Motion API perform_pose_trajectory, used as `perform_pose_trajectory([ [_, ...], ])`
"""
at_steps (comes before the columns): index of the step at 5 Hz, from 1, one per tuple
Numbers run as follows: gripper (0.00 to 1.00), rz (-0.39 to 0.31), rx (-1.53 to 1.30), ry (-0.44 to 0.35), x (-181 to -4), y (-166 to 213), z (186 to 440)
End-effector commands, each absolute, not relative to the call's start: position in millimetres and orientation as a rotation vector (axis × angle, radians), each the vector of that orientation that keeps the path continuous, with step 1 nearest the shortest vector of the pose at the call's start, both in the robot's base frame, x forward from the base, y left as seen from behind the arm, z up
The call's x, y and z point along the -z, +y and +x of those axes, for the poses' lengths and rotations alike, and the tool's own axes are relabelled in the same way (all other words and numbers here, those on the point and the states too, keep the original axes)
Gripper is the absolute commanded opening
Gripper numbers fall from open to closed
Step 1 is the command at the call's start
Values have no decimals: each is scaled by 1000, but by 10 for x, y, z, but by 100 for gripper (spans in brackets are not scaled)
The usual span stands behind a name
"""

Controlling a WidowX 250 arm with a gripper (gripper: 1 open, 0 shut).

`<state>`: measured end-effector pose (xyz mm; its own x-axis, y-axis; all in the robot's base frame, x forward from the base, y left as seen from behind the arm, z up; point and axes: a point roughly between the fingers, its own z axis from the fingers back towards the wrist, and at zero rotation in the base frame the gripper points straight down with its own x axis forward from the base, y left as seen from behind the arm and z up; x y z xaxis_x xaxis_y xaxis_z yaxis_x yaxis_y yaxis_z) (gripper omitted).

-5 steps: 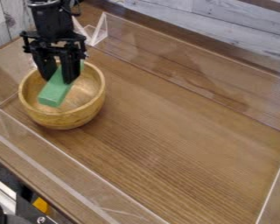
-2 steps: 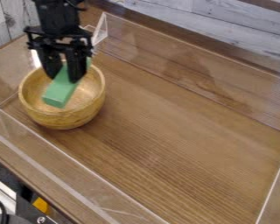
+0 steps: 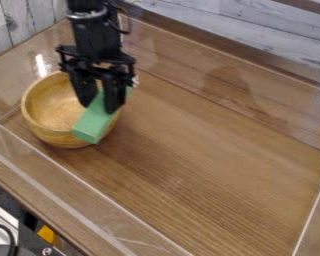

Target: Remove the green block from inside the brown bowl and put it on the table

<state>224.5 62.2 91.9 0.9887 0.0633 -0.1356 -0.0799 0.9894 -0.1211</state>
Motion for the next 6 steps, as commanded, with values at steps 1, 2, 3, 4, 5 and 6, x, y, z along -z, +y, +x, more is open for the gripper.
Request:
perform_pose_trajectory([
  [1,0,-105,-35,74,-956,476,2301],
  [2,0,-102,-7,63,-878,384,2316],
  [3,0,-99,17,54,-797,305,2353],
  [4,0,-92,18,40,-756,291,2368],
  [5,0,-87,20,28,-719,273,2382],
  [6,0,-80,22,16,-678,258,2400],
])
